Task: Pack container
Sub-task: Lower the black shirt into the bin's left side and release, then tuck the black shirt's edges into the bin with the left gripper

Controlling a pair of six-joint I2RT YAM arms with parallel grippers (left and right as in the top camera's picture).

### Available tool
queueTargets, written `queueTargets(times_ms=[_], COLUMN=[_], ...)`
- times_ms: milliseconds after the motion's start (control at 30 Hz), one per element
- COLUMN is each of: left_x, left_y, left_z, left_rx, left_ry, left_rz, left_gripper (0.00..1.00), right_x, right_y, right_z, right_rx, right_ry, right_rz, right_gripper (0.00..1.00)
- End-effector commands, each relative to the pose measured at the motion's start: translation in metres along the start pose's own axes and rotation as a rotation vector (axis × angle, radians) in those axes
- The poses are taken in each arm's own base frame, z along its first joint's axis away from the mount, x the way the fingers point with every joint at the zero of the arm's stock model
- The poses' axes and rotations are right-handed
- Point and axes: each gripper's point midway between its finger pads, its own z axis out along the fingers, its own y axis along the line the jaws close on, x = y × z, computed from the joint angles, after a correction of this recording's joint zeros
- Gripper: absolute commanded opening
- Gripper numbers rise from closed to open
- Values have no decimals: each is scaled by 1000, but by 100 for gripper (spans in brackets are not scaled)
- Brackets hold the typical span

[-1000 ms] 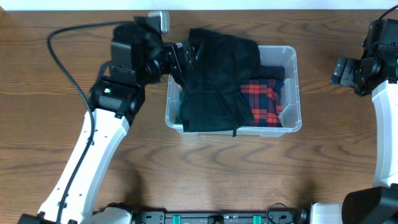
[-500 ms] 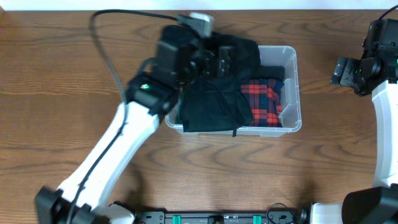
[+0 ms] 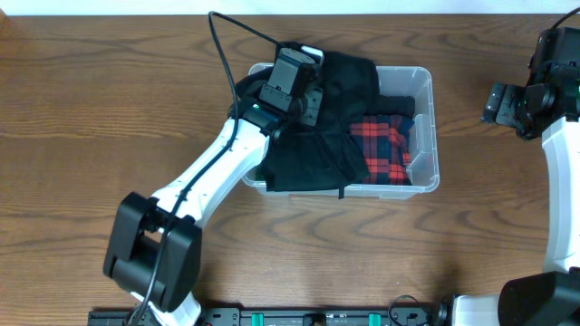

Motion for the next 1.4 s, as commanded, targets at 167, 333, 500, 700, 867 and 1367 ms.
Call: queueTargets(times_ms=[167,333,500,700,867,1367], left_x=[66,103,109,115,126,116], left_y=[16,21,21,21,23,22], left_z=[50,77,80,78,80,71], left_rx=[-63,-77,-78,-82,-86,-83], left_ry=[217,315,331,358,380,357], left_rz=[25,29,32,33,34,34], left_gripper=[42,42,24,13,13,13], right_x=[0,0,0,0,0,0], right_y=[-5,-5,-5,-5,-5,-5], right_z=[-2,-2,-2,-2,-2,-2], right_rx=[13,13,13,13,13,13], right_ry=[-5,-5,-5,-5,-5,-5], right_rz=[7,7,7,7,7,7], right_gripper=[99,99,99,99,99,99])
